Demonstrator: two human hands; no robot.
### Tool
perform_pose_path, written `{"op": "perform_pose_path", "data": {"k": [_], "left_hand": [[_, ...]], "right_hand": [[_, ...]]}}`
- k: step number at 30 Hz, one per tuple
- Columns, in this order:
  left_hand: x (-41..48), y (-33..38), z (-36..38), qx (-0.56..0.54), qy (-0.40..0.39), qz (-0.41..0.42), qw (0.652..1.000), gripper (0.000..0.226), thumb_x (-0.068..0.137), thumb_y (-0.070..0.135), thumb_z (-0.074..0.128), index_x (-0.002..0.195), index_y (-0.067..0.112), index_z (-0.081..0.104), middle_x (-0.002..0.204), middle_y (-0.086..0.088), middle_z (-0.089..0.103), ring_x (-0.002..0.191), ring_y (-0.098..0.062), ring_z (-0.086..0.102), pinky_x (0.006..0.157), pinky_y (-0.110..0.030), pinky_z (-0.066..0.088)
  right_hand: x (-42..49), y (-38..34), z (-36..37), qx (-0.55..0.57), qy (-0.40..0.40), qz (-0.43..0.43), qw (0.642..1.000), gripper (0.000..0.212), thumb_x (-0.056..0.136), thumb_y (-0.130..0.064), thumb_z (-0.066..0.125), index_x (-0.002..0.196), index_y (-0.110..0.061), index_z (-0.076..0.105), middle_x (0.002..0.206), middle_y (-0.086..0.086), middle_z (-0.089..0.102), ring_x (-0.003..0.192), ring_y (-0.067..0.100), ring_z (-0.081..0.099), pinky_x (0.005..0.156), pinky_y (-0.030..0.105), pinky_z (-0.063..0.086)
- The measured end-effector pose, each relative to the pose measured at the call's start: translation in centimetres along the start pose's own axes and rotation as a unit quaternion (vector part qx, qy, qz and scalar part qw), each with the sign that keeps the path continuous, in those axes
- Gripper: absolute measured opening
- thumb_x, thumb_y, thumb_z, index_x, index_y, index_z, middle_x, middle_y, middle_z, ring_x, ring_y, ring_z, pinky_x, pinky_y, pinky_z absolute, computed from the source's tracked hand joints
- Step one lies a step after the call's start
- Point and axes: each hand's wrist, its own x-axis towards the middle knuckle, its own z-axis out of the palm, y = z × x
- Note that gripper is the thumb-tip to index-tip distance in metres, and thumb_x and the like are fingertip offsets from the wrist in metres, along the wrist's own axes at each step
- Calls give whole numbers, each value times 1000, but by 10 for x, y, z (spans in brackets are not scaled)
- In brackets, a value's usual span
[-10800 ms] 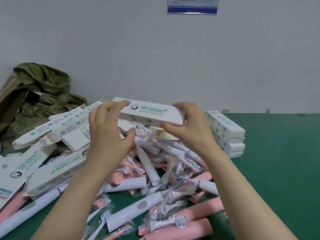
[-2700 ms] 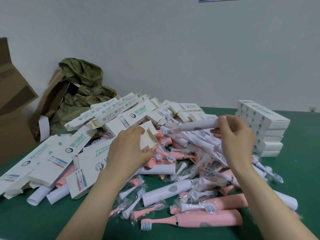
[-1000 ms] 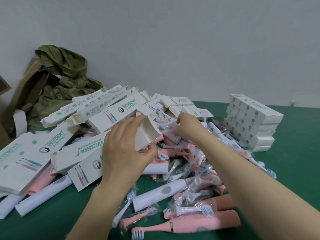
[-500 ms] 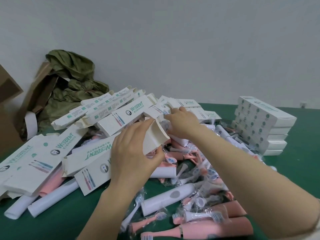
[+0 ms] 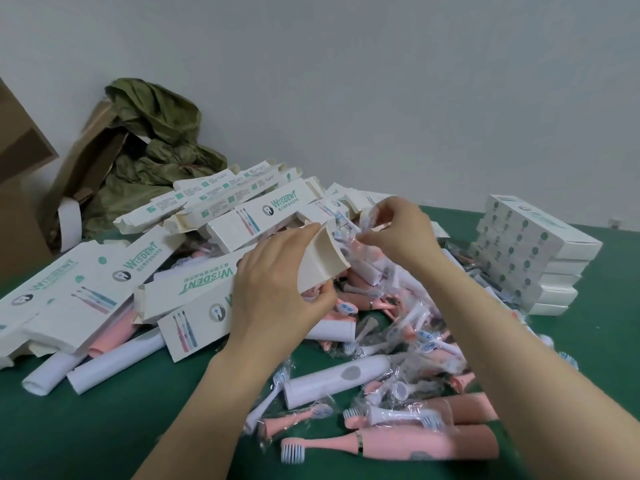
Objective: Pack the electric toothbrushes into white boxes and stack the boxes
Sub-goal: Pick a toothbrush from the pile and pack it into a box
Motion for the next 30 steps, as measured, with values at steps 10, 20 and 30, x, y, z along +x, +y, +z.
{"op": "perform_pose_path", "data": {"k": [10,20,30], "left_hand": [[-4,2,-1,-1,23,-16,1000,61,64,24,69,123,14,55,109,2,62,99,-10,49,87,-26,34],[-5,1,-2,-6,26,-9,1000,62,68,28,65,128,17,54,113,3,60,105,-9,48,92,-20,31],[-6,1,-4,-22,38,-42,998,59,72,29,52,130,15,54,124,-2,59,115,-10,43,97,-34,33]], "right_hand": [[-82,-34,-8,600,-239,82,759,24,76,7,61,98,-3,60,69,11,67,59,17,66,59,21,57],[-72,-36,23,426,17,90,900,18,86,0,60,97,-14,59,82,15,71,70,24,70,64,34,57],[-85,-37,49,165,17,-119,979,26,95,-16,50,119,-11,61,112,3,53,98,-1,41,86,5,30]]}}
